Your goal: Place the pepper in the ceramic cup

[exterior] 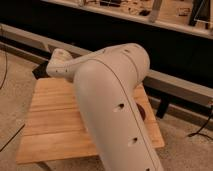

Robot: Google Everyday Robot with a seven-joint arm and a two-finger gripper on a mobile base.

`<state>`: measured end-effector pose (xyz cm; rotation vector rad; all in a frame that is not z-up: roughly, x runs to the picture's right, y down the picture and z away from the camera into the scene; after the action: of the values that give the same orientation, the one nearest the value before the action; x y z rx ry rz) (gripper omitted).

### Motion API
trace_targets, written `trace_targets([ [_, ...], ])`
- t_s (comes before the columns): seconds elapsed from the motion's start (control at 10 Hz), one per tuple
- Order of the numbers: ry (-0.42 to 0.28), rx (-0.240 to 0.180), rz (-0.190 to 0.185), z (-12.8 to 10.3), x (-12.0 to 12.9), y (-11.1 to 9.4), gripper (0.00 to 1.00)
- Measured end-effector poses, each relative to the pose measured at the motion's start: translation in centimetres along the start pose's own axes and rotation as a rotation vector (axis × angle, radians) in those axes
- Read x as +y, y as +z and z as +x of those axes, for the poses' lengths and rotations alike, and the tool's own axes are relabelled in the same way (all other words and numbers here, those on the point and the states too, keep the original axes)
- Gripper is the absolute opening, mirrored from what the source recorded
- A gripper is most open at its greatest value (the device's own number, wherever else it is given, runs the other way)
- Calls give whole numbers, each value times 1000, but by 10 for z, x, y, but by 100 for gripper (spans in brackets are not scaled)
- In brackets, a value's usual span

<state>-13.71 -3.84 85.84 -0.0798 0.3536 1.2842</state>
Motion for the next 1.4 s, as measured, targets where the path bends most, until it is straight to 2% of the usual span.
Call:
trace_targets([
  [0.3,-5,13,-4,2,1,8,0],
  [1.0,-20,41,17,8,0,22,0],
  [1.4,-32,68,29,20,-1,40,0],
])
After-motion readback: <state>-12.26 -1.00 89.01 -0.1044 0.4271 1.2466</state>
